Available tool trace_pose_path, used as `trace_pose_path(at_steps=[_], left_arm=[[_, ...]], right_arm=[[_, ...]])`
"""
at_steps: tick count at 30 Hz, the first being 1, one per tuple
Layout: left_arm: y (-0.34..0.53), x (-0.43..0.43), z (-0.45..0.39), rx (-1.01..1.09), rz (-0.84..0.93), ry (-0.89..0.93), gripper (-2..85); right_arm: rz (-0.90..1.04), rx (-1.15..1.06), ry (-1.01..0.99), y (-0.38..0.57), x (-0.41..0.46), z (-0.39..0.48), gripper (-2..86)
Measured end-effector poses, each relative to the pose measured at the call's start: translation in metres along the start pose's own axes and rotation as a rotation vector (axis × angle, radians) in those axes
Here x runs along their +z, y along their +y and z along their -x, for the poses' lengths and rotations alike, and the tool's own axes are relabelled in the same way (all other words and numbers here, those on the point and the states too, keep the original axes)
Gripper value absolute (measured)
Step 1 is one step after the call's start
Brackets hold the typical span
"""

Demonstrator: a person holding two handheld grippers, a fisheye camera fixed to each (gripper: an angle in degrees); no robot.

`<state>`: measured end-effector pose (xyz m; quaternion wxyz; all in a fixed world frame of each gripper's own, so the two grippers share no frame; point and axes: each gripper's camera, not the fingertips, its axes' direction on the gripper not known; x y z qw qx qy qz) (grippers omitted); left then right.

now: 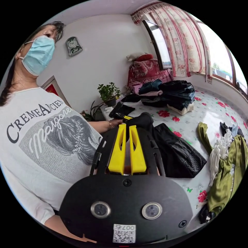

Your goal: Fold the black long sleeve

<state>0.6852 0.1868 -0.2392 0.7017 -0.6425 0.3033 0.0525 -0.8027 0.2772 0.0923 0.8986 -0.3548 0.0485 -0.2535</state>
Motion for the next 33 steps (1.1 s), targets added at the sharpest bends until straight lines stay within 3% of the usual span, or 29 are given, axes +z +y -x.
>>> trace_pose_path(at_steps=[4, 6, 8, 14, 18, 21, 22, 24, 29, 33], left_arm=[[-0.007, 0.025, -0.126, 0.302, 0.132, 0.255, 0.1], [0.007, 0.04, -0.191, 0.421, 0.189, 0.215, -0.1], [0.018, 0.034, -0.236, 0.431, 0.138, 0.084, 0.5], [-0.014, -0.024, -0.19, 0.171, 0.003, -0.039, 9.6], [-0.048, 0.024, -0.213, 0.34, 0.169, 0.024, 14.8], [-0.059, 0.092, -0.244, 0.422, 0.322, 0.048, 12.7], [-0.061, 0.113, -0.251, 0.415, 0.375, 0.072, 6.2], [-0.064, 0.122, -0.258, 0.382, 0.396, 0.098, 1.2], [-0.077, 0.002, -0.247, 0.271, 0.091, 0.1, -0.8], [-0.079, -0.186, -0.238, 0.179, -0.317, 0.124, -1.0]], right_arm=[[-0.108, -0.008, 0.011, 0.002, -0.037, 0.011, -0.1], [-0.145, -0.017, 0.011, 0.001, -0.059, 0.007, -0.2], [-0.15, 0.015, 0.014, 0.004, -0.074, 0.002, -0.2], [-0.109, 0.047, 0.092, 0.041, -0.107, 0.006, -0.2], [-0.121, 0.029, 0.098, 0.049, -0.116, 0.017, -0.2], [-0.102, -0.013, 0.119, 0.045, -0.117, 0.029, -0.2], [-0.092, -0.019, 0.123, 0.044, -0.117, 0.031, -0.2], [-0.042, -0.053, 0.17, 0.042, -0.116, 0.044, -0.2], [-0.037, -0.074, 0.324, 0.047, -0.147, 0.061, -0.2], [-0.11, -0.074, 0.522, 0.036, -0.186, 0.067, -0.1]])
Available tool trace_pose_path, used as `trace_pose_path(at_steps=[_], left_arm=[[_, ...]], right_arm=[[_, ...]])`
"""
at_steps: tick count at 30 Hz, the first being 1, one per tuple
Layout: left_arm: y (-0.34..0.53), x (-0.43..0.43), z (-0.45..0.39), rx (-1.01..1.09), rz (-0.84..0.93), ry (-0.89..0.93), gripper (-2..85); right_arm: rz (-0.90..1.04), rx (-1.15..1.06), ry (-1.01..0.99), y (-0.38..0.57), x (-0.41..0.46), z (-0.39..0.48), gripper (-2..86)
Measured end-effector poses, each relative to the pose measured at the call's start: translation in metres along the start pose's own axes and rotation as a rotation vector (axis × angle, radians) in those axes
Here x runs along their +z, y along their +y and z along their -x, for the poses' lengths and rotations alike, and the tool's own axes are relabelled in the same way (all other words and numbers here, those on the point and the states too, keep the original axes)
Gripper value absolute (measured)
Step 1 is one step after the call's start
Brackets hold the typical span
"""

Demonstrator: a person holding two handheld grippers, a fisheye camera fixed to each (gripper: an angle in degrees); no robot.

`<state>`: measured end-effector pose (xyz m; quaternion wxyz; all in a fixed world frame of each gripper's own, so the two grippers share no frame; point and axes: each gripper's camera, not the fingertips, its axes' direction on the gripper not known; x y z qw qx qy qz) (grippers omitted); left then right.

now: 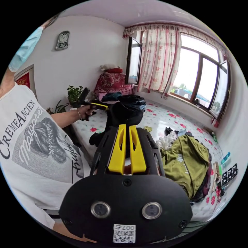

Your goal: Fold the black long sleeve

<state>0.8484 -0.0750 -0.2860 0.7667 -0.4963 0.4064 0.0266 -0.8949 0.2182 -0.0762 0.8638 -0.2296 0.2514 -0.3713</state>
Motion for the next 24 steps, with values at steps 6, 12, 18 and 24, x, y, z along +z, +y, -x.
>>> trace_pose_path(at_steps=[6, 12, 18, 24], left_arm=[[-0.039, -0.239, -0.113, 0.193, -0.452, -0.213, -1.0], [-0.02, -0.379, -0.199, 0.399, -0.695, -0.45, -1.0], [-0.023, -0.393, -0.15, 0.382, -0.676, -0.642, -0.9], [-0.102, -0.322, 0.065, 0.185, -0.451, -0.688, 0.5]], right_arm=[[-0.303, -0.138, 0.252, -0.039, -0.067, 0.029, 0.0], [-0.602, -0.252, 0.296, -0.052, -0.104, 0.069, 0.0], [-0.58, -0.289, 0.27, -0.089, -0.049, 0.07, 0.2], [-0.388, -0.18, 0.167, -0.171, 0.12, -0.003, 1.0]])
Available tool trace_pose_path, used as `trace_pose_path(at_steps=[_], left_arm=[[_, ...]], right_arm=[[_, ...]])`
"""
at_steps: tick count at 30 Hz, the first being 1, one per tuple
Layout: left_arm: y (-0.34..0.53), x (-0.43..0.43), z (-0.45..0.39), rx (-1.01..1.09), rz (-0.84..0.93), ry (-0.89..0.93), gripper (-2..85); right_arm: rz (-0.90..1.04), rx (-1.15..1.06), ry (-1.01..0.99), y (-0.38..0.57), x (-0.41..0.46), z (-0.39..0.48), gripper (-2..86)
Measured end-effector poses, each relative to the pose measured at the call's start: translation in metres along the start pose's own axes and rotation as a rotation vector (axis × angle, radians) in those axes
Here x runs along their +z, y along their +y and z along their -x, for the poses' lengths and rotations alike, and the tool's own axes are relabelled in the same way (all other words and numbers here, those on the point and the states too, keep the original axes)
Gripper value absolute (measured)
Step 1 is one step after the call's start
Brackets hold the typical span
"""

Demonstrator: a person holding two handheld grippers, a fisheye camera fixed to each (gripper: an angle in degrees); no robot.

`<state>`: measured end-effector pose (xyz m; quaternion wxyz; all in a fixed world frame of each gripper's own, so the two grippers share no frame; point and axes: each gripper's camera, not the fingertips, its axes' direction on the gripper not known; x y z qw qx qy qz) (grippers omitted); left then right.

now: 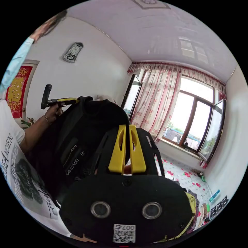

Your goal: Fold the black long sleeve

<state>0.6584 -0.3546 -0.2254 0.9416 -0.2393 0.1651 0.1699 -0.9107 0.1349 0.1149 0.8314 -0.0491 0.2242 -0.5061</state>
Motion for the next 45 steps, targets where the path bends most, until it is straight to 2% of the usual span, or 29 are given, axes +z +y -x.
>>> trace_pose_path(at_steps=[1, 3, 5, 8, 11, 12, 15, 17, 27, 33, 34, 37, 38, 39, 40, 41, 42, 45], left_arm=[[0.015, 0.066, 0.032, -0.045, 0.095, 0.03, 3.1], [0.054, 0.16, 0.082, -0.164, 0.257, 0.047, 5.8], [0.129, 0.245, 0.133, -0.281, 0.468, -0.023, 6.2], [0.217, 0.278, 0.162, -0.323, 0.571, -0.048, 6.0], [0.369, 0.301, 0.18, -0.398, 0.804, -0.052, 6.1], [0.395, 0.303, 0.181, -0.421, 0.849, -0.041, 6.1], [0.505, 0.308, 0.183, -0.531, 1.07, -0.013, 6.2], [0.554, 0.304, 0.182, -0.571, 1.148, -0.036, 6.0], [0.586, 0.337, 0.238, -0.599, 1.18, -0.249, 6.5], [0.597, 0.318, 0.293, -0.741, 1.136, -0.465, 6.3], [0.603, 0.31, 0.301, -0.779, 1.127, -0.5, 6.3], [0.616, 0.293, 0.312, -0.838, 1.135, -0.572, 5.4], [0.619, 0.29, 0.313, -0.848, 1.138, -0.577, 5.2], [0.623, 0.285, 0.31, -0.862, 1.141, -0.574, 5.1], [0.627, 0.283, 0.304, -0.859, 1.148, -0.561, 5.1], [0.631, 0.283, 0.294, -0.851, 1.157, -0.542, 5.2], [0.632, 0.285, 0.288, -0.843, 1.161, -0.526, 5.2], [0.634, 0.306, 0.244, -0.769, 1.195, -0.418, 5.5]], right_arm=[[0.026, 0.019, -0.004, 0.003, 0.026, -0.007, 1.2], [0.16, 0.159, -0.056, 0.035, 0.135, -0.042, 2.2], [0.297, 0.301, -0.025, 0.082, 0.207, -0.064, 2.9], [0.539, 0.419, 0.046, 0.201, 0.284, -0.077, 3.9], [0.785, 0.533, 0.081, 0.341, 0.32, -0.078, 4.4], [0.875, 0.563, 0.116, 0.391, 0.327, -0.078, 4.4], [1.039, 0.563, 0.176, 0.477, 0.345, -0.076, 4.2], [1.073, 0.546, 0.194, 0.503, 0.36, -0.081, 3.9], [1.141, 0.287, 0.182, 0.573, 0.531, -0.119, 2.2], [1.261, 0.242, 0.189, 0.656, 0.588, -0.156, 0.7], [1.27, 0.222, 0.202, 0.663, 0.588, -0.16, 0.5], [1.454, 0.077, 0.453, 0.722, 0.578, -0.206, 0.2], [1.544, 0.189, 0.613, 0.749, 0.553, -0.253, 0.2], [1.549, 0.43, 0.7, 0.764, 0.514, -0.304, 0.3], [1.521, 0.556, 0.706, 0.768, 0.492, -0.325, 0.4], [1.406, 0.756, 0.61, 0.771, 0.454, -0.352, 0.6], [1.322, 0.858, 0.511, 0.771, 0.428, -0.362, 1.0], [1.214, 0.776, 0.44, 0.747, 0.391, -0.326, 2.6]])
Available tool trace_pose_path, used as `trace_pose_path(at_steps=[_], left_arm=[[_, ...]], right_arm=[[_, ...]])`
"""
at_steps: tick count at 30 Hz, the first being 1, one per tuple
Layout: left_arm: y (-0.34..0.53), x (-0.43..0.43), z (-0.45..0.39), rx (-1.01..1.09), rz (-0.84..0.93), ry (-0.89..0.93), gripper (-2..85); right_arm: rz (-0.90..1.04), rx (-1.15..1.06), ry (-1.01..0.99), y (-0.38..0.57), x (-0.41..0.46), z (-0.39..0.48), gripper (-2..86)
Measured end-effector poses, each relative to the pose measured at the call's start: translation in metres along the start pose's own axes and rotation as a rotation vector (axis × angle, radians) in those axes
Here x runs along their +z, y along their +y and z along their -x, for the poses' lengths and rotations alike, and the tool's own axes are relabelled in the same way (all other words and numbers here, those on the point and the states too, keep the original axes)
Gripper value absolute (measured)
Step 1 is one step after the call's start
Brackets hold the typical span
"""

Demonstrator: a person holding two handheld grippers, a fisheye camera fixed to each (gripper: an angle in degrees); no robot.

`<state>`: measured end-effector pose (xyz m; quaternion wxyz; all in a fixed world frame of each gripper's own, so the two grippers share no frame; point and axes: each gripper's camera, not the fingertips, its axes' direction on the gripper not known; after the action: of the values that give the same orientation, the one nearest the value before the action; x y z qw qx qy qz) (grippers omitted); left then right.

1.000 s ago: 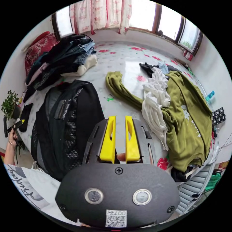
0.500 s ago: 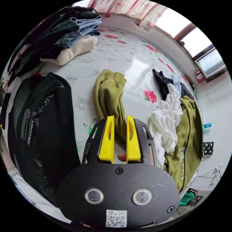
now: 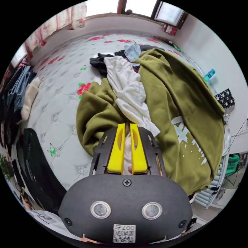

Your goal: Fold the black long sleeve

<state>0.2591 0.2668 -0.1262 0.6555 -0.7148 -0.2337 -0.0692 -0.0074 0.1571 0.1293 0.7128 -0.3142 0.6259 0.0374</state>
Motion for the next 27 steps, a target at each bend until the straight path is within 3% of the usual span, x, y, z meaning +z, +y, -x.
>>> trace_pose_path(at_steps=[3, 8, 12, 14, 15, 16, 18, 20, 23, 27], left_arm=[[0.02, 0.004, -0.063, 0.168, 0.014, 0.08, 6.1], [0.081, -0.009, -0.178, 0.516, 0.016, 0.263, 8.7], [0.154, 0.007, -0.253, 0.754, 0.103, 0.341, 10.4], [0.19, 0.049, -0.279, 0.845, 0.247, 0.228, 7.1], [0.197, 0.055, -0.281, 0.858, 0.24, 0.177, 5.0], [0.213, 0.044, -0.28, 0.944, 0.119, 0.177, 0.7], [0.22, 0.046, -0.278, 0.998, 0.129, 0.168, -0.3], [0.209, 0.042, -0.264, 0.962, 0.199, 0.227, -0.8], [0.193, 0.014, -0.233, 0.872, 0.151, 0.314, -0.9], [0.147, -0.087, -0.131, 0.7, -0.112, 0.276, -0.9]], right_arm=[[-0.143, -0.182, -0.146, 0.086, -0.041, 0.042, 4.8], [-0.043, -0.433, -0.4, 0.234, -0.06, 0.114, 7.6], [0.058, -0.607, -0.334, 0.342, -0.058, 0.15, 8.3], [0.1, -0.645, -0.291, 0.375, -0.051, 0.155, 7.8], [0.141, -0.654, -0.276, 0.393, -0.04, 0.157, 7.0], [0.179, -0.654, -0.254, 0.4, -0.031, 0.158, 6.6], [0.094, -0.664, -0.189, 0.42, -0.035, 0.153, 3.7], [0.119, -0.672, -0.168, 0.419, -0.038, 0.149, 1.9], [0.095, -0.642, -0.071, 0.412, -0.049, 0.125, 0.5], [-0.066, -0.51, 0.093, 0.386, -0.105, 0.045, 0.0]])
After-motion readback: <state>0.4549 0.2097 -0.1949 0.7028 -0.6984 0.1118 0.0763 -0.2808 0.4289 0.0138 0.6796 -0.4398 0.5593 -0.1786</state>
